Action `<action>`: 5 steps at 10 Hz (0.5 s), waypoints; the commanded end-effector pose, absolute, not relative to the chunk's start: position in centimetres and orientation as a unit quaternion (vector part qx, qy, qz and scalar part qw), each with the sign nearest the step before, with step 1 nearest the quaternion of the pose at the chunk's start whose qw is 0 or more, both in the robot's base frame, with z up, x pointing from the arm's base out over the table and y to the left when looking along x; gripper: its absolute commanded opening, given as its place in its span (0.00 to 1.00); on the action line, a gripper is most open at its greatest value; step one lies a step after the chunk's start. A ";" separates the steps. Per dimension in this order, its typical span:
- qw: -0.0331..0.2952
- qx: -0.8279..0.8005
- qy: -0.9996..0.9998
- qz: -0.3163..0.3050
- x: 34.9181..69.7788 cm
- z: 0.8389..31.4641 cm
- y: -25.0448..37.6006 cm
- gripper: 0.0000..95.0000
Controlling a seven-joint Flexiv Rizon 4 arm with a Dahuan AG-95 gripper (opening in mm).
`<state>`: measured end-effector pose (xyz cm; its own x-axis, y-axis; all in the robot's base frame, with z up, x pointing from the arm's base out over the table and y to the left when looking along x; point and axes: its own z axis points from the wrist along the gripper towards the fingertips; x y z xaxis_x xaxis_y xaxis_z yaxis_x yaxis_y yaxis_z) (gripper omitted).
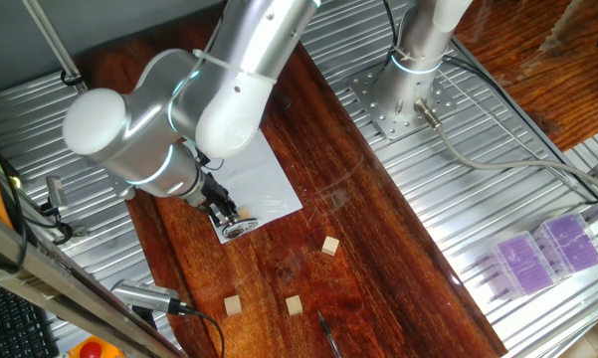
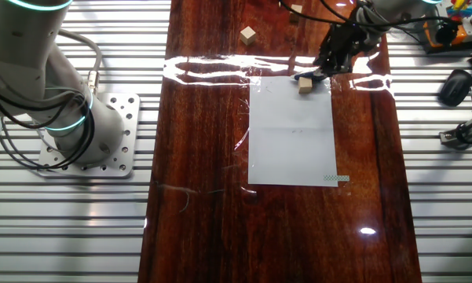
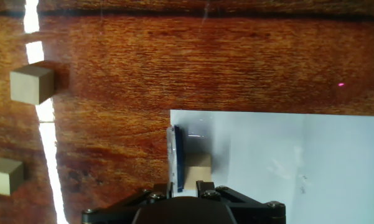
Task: Use the correction tape on paper
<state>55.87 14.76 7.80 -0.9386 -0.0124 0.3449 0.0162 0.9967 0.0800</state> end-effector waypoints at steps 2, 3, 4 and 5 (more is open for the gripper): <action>0.179 0.000 -0.983 -0.043 56.0 7.7 14.8 0.20; 0.179 0.006 -0.983 -0.043 56.0 7.7 14.8 0.20; 0.179 0.011 -0.983 -0.044 56.0 7.7 14.8 0.20; 0.179 0.019 -0.983 -0.046 56.0 7.7 14.8 0.20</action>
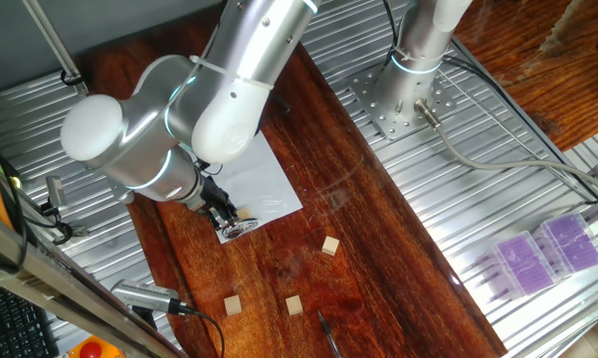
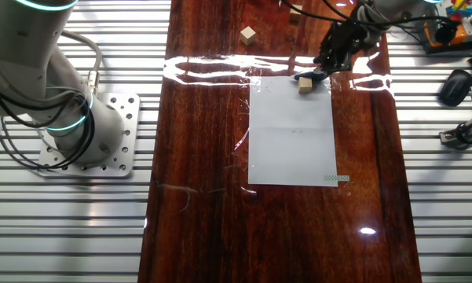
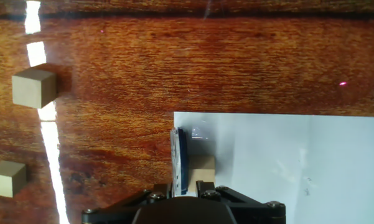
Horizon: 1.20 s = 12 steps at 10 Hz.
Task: Use the correction tape on paper
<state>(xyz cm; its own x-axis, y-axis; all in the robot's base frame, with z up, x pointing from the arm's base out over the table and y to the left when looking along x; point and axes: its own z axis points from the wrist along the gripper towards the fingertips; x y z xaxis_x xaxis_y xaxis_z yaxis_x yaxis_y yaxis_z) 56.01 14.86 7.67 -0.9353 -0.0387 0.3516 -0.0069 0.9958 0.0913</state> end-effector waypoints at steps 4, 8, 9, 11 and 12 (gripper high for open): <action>0.186 0.016 -0.981 -0.047 56.2 6.8 14.9 0.20; 0.199 0.013 -0.979 -0.046 56.4 5.9 15.0 0.40; 0.200 0.012 -0.979 -0.046 56.5 5.6 15.0 0.40; 0.205 0.010 -0.977 -0.047 56.5 5.2 15.3 0.40; 0.205 0.010 -0.978 -0.047 56.5 5.3 15.3 0.40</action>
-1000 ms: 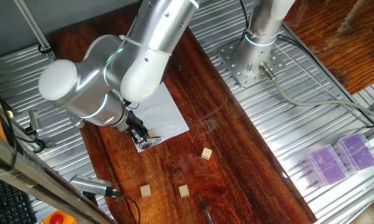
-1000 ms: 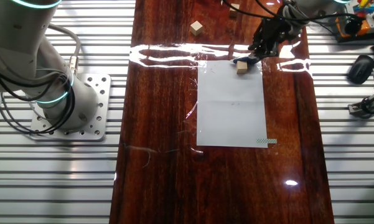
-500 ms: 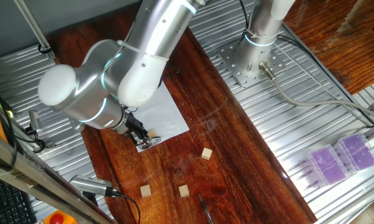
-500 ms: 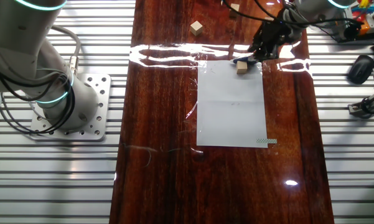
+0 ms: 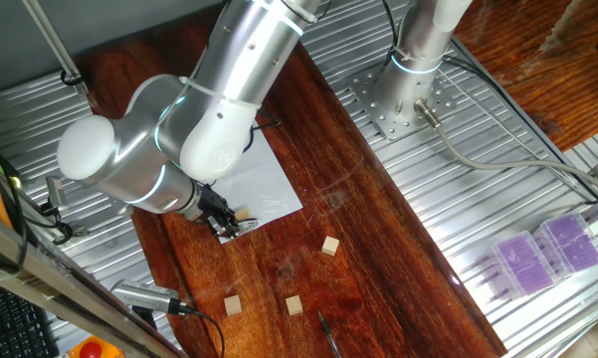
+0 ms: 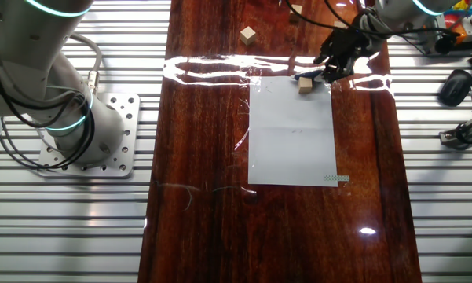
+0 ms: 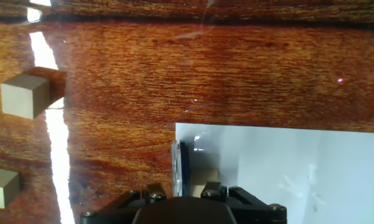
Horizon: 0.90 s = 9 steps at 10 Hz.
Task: Use the correction tape on paper
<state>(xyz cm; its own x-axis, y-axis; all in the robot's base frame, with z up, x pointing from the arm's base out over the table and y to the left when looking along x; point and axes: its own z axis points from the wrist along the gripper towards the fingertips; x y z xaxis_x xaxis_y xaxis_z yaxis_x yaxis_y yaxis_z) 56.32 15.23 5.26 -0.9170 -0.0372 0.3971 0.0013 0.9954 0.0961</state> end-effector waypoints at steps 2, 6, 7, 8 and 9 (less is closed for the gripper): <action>0.204 0.016 -0.978 -0.049 56.5 5.4 15.3 0.40; 0.201 0.015 -0.978 -0.047 56.5 5.2 15.3 0.40; 0.201 0.014 -0.978 -0.047 56.6 5.0 15.2 0.40; 0.202 0.015 -0.978 -0.047 56.7 4.7 15.2 0.40; 0.202 0.014 -0.978 -0.047 56.8 4.5 15.2 0.40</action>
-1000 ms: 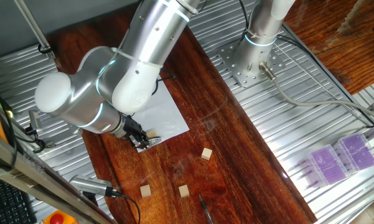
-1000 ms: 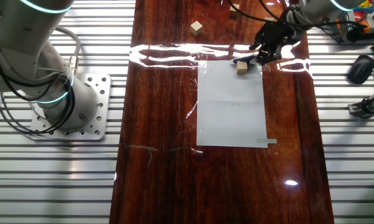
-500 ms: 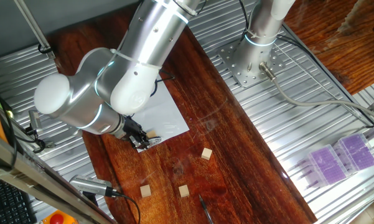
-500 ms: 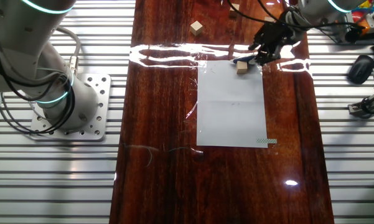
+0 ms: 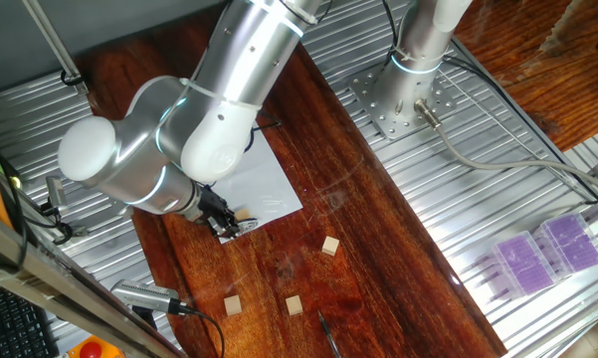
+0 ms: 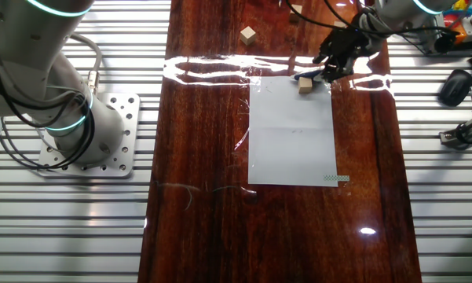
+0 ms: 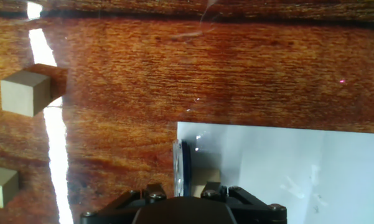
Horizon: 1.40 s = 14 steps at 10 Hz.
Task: Use the correction tape on paper
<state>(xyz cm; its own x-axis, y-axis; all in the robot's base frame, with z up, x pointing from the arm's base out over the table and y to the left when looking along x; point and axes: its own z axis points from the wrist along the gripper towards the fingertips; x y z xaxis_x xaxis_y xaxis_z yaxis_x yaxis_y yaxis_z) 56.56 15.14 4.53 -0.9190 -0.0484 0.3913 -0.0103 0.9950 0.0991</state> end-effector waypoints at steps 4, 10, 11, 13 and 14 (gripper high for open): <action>0.216 0.012 -0.975 -0.052 57.1 3.6 15.6 0.40; 0.225 0.020 -0.973 -0.052 56.8 3.4 15.7 0.40; 0.226 0.021 -0.973 -0.053 56.8 3.7 15.7 0.40; 0.224 0.025 -0.973 -0.053 56.7 4.2 15.6 0.40; 0.224 0.028 -0.973 -0.052 56.7 4.2 15.6 0.40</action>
